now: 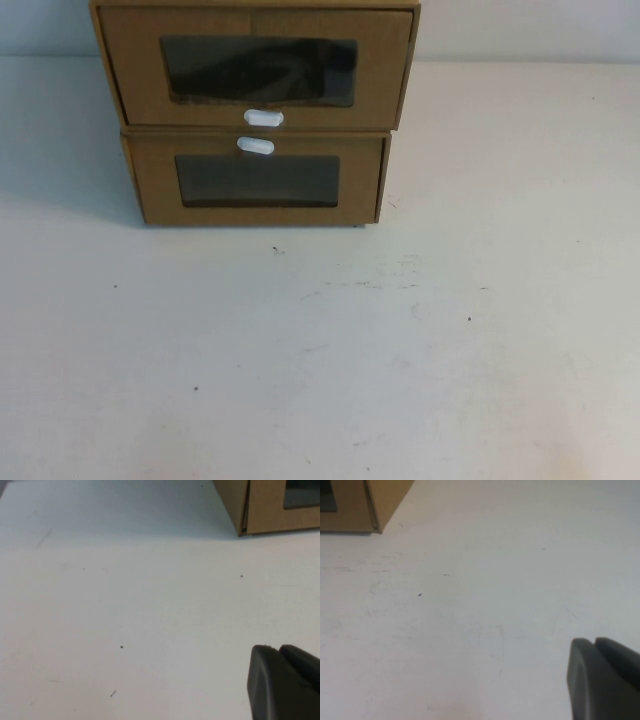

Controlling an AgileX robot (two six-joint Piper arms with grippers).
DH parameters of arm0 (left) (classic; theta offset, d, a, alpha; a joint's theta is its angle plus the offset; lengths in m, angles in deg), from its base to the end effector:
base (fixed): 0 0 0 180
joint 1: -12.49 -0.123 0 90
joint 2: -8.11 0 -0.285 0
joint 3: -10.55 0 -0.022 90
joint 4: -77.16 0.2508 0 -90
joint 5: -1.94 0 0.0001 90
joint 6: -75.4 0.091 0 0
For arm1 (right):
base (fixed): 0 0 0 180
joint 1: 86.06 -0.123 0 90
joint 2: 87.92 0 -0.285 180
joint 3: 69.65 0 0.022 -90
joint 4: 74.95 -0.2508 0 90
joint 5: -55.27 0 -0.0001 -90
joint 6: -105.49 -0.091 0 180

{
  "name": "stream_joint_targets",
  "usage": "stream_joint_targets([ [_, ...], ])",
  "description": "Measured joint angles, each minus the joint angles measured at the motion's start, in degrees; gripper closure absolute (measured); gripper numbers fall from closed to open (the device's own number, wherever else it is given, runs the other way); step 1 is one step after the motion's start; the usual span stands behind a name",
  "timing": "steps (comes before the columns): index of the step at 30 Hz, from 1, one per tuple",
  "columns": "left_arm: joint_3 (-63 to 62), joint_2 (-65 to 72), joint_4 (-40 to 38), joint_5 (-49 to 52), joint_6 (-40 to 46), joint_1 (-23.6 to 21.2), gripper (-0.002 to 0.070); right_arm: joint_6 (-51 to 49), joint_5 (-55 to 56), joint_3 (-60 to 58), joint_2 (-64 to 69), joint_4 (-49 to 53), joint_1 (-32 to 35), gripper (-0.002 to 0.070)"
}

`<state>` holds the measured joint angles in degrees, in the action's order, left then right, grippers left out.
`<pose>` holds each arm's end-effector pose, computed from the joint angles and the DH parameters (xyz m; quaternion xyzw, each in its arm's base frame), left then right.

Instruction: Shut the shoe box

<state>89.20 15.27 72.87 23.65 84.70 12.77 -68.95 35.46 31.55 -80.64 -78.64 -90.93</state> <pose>0.0525 -0.0028 0.1714 0.0475 0.8048 0.0148 0.5914 0.0531 0.0065 0.1733 -0.0550 0.7959 0.0233 0.6024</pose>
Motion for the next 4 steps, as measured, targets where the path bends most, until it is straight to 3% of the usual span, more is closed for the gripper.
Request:
stream_joint_targets([
  [4,0.0,0.0,0.0,0.0,0.0,0.0,0.0680,0.0,0.0,0.0,0.0,0.0,0.0,0.0689],
])
